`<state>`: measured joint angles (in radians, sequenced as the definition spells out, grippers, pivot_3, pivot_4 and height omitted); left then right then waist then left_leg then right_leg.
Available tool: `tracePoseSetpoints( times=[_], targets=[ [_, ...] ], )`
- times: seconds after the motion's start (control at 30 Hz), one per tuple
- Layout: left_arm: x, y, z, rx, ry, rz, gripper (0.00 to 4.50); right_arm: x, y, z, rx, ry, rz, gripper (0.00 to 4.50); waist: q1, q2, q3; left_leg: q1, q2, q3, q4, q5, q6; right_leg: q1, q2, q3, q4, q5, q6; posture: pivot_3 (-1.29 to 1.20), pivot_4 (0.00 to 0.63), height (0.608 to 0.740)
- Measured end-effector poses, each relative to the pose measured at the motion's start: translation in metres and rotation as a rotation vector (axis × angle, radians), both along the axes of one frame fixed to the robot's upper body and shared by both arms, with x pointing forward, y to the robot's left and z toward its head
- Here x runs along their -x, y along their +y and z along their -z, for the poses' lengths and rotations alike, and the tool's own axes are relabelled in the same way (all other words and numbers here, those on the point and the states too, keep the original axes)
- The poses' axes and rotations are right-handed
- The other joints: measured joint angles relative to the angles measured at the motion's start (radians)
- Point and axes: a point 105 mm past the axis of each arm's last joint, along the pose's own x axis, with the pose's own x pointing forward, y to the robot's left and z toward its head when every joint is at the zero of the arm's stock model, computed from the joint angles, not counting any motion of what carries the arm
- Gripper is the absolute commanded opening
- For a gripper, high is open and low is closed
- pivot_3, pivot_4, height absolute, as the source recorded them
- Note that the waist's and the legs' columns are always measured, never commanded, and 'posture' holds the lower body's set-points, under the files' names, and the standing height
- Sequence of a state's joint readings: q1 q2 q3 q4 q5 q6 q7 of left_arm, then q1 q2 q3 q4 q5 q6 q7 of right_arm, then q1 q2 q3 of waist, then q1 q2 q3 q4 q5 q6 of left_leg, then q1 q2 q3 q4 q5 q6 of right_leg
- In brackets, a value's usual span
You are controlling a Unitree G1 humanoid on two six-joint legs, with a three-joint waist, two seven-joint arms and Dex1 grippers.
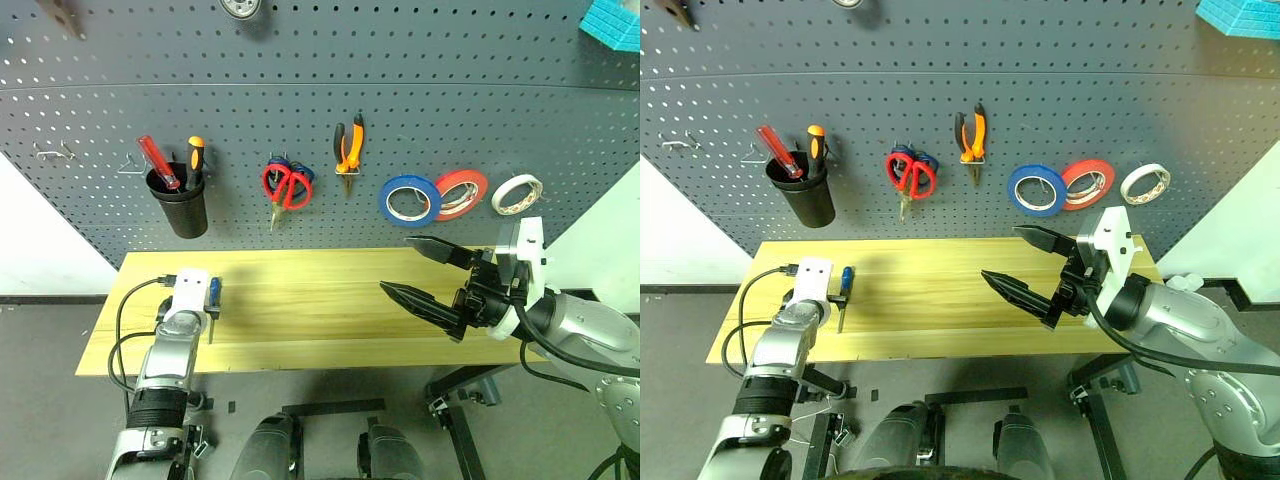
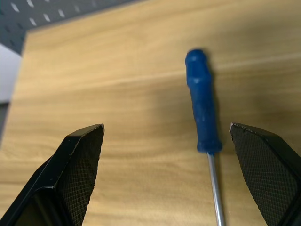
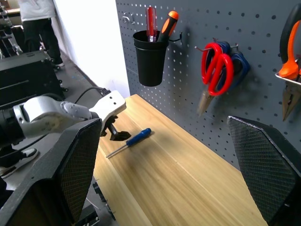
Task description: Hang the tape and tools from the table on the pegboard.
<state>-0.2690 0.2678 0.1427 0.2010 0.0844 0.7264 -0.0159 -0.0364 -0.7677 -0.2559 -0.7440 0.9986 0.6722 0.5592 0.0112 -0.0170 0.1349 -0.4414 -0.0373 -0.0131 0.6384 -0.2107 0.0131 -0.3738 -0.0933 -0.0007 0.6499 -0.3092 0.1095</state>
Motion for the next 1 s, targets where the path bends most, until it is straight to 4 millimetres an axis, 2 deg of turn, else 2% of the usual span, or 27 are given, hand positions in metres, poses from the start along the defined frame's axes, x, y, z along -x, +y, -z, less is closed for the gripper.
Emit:
tracePoseSetpoints(
  times=[0.43, 0.73, 1.0],
  targets=[
    [-0.014, -0.007, 0.003, 0.132, 0.029, -0.014, 4.47, 0.006, -0.004, 0.002, 0.012, 0.059, -0.023, 4.5, -0.007, -0.002, 0.018, -0.001, 0.0, 0.0, 0.0, -0.001, 0.002, 0.0, -0.002, 0.0, -0.002, -0.002, -0.003, -0.07, 0.216, 0.74],
    [-0.011, -0.008, 0.015, 0.191, 0.071, -0.041, 4.47, 0.014, -0.005, 0.001, 0.029, 0.103, -0.041, 4.5, -0.025, -0.003, 0.059, -0.002, 0.0, 0.001, -0.001, -0.002, 0.003, -0.001, -0.003, 0.0, -0.004, -0.001, -0.002, -0.11, 0.252, 0.74],
    [-0.013, -0.011, 0.013, 0.218, 0.051, -0.053, 4.47, 0.019, -0.01, 0.0, 0.054, 0.137, -0.041, 4.5, -0.026, -0.001, 0.07, -0.002, 0.0, 0.002, -0.002, -0.002, 0.004, -0.001, -0.004, 0.0, -0.005, -0.002, -0.004, -0.14, 0.272, 0.74]
  ],
)
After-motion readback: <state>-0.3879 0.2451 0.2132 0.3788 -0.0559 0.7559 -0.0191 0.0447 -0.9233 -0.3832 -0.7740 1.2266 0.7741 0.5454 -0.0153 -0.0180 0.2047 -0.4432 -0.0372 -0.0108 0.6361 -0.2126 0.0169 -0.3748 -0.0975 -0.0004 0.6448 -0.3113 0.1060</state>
